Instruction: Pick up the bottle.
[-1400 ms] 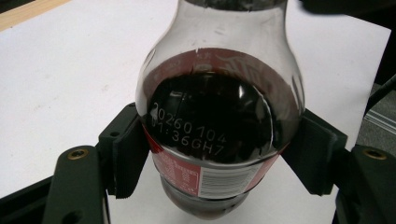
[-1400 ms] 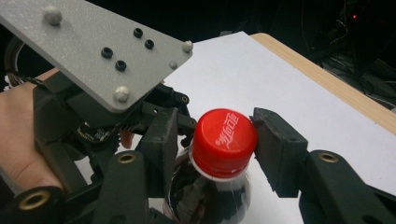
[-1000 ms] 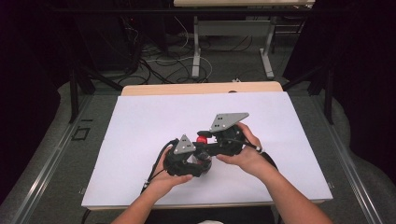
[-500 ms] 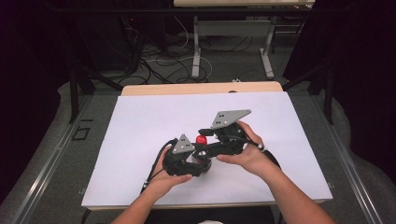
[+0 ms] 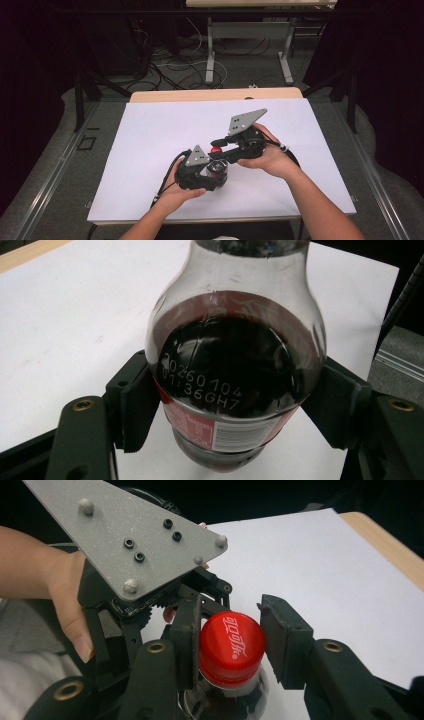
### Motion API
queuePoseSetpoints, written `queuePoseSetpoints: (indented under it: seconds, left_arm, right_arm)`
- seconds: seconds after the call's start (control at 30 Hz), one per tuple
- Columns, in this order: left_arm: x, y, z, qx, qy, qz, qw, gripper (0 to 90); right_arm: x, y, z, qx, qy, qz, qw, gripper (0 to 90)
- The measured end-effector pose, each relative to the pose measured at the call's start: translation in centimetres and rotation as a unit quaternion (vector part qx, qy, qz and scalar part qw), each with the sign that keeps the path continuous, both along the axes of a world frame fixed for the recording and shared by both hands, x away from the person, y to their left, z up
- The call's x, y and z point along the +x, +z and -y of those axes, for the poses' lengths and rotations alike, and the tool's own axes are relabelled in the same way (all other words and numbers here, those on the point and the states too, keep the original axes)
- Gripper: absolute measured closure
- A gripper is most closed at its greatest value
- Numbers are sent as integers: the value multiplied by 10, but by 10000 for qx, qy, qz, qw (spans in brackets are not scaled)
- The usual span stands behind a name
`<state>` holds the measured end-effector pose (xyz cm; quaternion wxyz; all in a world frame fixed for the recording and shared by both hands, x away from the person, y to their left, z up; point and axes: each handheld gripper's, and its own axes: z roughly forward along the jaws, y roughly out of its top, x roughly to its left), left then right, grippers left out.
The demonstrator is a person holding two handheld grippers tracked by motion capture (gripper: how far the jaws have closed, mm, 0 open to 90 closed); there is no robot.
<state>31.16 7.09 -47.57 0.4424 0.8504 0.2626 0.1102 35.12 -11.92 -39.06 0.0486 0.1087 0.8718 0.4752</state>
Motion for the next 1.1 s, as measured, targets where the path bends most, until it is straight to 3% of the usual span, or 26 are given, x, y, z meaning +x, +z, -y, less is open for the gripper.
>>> queuePoseSetpoints:
  seconds: [0.07,0.17,0.33,0.47,0.53,0.57,0.67,0.7,0.8,0.9,0.97,1.03,1.1]
  left_arm:
    - [1,0,-1,43,0,6,10000,304]
    - [1,2,-2,-19,66,-25,10000,304]
    - [2,2,-3,-44,138,-49,9999,303]
    - [3,2,-3,-42,147,-18,9999,303]
    - [3,1,-3,-46,155,-29,9999,303]
    - [3,2,-4,-19,103,-118,9999,303]
    - [2,2,-3,-12,98,-124,9999,303]
    - [2,2,-3,-8,94,-123,9999,303]
    - [3,2,-3,5,89,-108,9999,303]
    - [3,0,-3,17,101,-45,9999,303]
    - [3,-1,-2,-9,78,-64,9999,304]
    - [2,-1,-2,-26,56,-47,10000,304]
    - [2,-1,-2,-51,41,-90,9999,303]
  right_arm:
    - [0,-1,0,59,-106,-77,9999,584]
    - [-6,1,1,239,-474,-192,9984,480]
    - [-18,1,-2,222,-1077,35,9939,425]
    - [-28,2,-9,189,-1650,-56,9861,448]
    - [-32,3,-10,180,-1982,-107,9799,510]
    - [-33,3,-10,183,-2047,-155,9785,514]
    - [-32,2,-11,99,-2169,-322,9756,544]
    - [-31,2,-12,75,-2131,-415,9761,547]
    - [-31,1,-14,0,-2132,-384,9763,601]
    - [-29,1,-14,-84,-1982,-337,9795,608]
    - [-24,2,-12,-188,-1706,-335,9846,611]
    - [-17,3,-9,-289,-1172,-259,9923,612]
    - [-9,4,-5,-316,-743,-168,9966,609]
